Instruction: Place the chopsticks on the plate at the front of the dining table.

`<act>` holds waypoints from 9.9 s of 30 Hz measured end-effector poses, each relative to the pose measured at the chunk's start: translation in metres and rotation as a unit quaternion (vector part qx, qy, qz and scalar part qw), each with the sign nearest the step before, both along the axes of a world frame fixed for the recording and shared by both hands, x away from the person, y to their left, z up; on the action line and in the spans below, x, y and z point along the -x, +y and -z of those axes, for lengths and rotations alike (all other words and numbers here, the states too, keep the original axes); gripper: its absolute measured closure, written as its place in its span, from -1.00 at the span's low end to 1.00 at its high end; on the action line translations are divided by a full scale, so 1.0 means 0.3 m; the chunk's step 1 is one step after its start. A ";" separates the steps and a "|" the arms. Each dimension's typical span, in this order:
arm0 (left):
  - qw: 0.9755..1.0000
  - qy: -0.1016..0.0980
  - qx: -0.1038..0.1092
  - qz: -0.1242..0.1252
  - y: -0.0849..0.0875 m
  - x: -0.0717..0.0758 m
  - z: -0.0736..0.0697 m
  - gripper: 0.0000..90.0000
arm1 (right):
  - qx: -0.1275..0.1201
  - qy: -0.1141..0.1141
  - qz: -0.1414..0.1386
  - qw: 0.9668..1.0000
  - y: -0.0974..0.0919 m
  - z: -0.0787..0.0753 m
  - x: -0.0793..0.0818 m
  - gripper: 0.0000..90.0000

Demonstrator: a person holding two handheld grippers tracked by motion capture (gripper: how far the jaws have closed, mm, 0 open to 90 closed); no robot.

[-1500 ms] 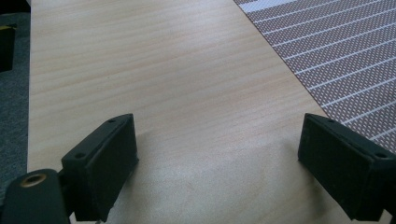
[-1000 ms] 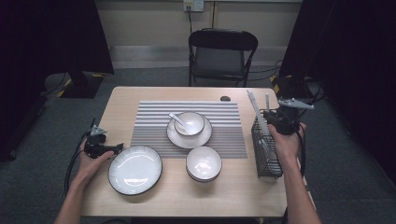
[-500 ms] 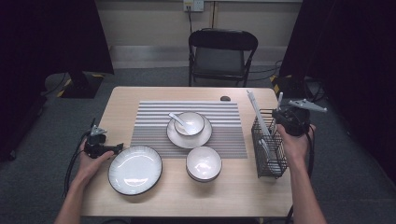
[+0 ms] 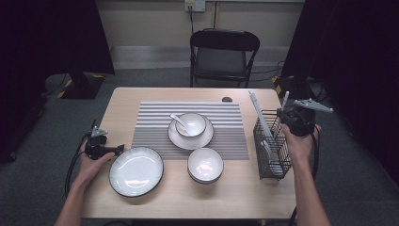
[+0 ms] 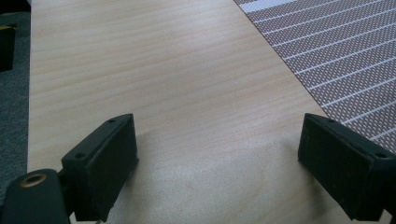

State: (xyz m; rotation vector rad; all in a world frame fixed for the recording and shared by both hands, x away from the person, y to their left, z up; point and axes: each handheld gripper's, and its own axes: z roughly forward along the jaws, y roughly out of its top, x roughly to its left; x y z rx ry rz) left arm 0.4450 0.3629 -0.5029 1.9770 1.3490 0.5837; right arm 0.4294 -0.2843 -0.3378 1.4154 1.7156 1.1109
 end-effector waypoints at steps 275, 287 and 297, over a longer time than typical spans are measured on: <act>0.931 -0.125 0.168 0.300 -0.523 0.105 -0.354 0.91 | -0.117 -0.049 -0.348 0.929 0.918 -0.122 -0.008 0.19; 0.931 -0.118 0.166 0.302 -0.519 0.110 -0.351 0.91 | -0.091 -0.046 -0.323 0.941 0.900 -0.089 -0.020 0.10; 0.929 -0.118 0.164 0.309 -0.526 0.116 -0.354 0.91 | -0.082 -0.040 -0.313 0.945 0.874 -0.069 -0.028 0.08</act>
